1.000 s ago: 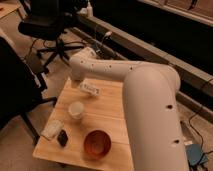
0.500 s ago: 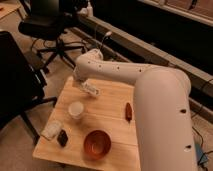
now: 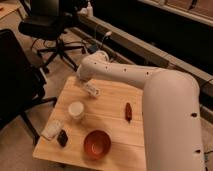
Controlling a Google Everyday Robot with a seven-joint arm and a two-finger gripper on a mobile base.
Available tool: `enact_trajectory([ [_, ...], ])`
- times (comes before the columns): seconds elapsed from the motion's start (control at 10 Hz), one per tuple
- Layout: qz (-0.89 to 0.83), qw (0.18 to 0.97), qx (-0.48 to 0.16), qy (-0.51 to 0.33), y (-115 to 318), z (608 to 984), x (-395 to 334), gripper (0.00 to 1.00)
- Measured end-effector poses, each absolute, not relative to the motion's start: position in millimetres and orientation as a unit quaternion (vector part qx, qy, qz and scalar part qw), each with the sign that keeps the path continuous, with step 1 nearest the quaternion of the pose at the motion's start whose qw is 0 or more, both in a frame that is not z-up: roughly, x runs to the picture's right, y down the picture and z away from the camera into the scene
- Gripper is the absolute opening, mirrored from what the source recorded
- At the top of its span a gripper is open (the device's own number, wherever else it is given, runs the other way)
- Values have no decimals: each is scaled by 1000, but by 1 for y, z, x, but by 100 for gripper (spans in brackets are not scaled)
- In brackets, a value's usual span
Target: Stand the bottle upright
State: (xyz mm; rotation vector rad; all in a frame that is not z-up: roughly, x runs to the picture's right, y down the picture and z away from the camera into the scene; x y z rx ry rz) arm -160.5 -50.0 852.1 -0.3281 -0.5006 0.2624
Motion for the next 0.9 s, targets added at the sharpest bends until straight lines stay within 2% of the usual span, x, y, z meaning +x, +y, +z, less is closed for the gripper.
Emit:
enact_trajectory([
  [0.9,230,902,-137,-340,-80,846,-150,28],
])
